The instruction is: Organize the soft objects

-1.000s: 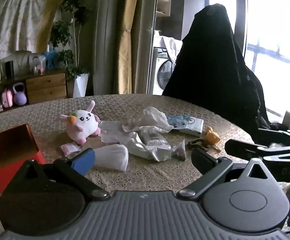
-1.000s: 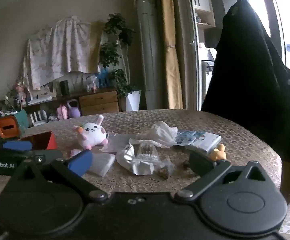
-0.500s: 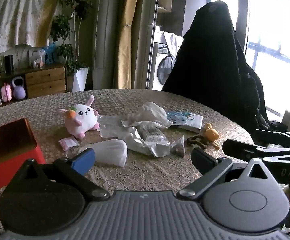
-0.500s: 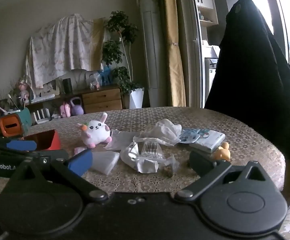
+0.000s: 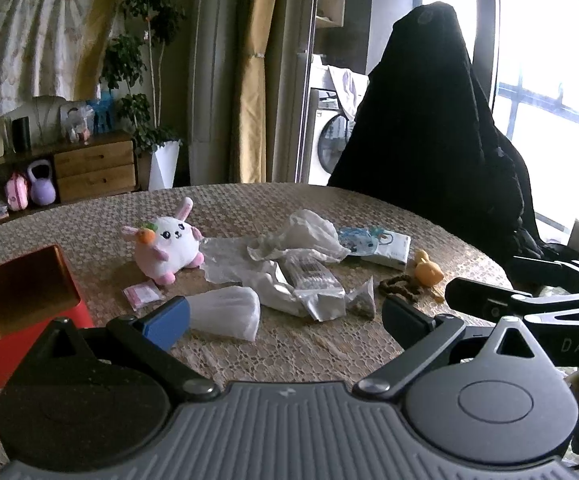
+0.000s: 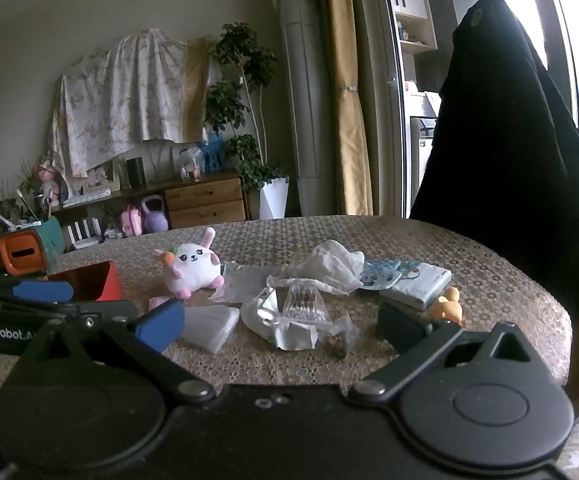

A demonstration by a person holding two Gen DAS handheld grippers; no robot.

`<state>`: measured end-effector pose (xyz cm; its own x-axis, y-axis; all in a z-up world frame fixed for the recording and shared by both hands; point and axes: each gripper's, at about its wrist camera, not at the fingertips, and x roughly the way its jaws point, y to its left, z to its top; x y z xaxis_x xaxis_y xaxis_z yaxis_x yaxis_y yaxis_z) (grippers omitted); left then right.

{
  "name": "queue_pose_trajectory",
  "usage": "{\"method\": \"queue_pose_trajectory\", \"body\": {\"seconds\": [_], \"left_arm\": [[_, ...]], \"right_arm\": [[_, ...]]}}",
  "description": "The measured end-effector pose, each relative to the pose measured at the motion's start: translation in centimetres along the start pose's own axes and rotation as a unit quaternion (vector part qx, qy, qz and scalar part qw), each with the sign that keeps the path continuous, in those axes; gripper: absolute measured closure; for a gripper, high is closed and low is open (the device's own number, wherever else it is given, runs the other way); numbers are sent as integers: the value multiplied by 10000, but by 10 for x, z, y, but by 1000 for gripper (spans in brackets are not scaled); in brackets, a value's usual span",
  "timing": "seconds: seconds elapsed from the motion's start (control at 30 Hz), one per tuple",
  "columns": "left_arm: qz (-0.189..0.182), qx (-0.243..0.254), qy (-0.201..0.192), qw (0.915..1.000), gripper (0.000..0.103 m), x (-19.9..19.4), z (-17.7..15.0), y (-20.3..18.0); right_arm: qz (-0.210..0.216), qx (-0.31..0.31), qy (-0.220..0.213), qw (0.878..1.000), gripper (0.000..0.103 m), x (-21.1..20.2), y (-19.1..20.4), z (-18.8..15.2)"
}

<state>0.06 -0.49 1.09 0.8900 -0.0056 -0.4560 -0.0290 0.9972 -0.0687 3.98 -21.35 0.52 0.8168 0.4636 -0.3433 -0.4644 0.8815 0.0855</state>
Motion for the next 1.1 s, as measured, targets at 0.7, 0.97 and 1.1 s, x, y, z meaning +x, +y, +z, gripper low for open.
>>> {"method": "queue_pose_trajectory", "body": {"seconds": [0.7,0.97,1.1], "left_arm": [[-118,-115,-16,9999,0,15,11,7],[-42,-44,-23,10000,0,18,14,4],[34,-172,35,9998,0,22,17,10]], "right_arm": [[-91,15,-60,9999,0,18,-3,8],[-101,97,-126,9998,0,20,-10,14],[-4,80,-114,9999,0,23,-9,12]]}}
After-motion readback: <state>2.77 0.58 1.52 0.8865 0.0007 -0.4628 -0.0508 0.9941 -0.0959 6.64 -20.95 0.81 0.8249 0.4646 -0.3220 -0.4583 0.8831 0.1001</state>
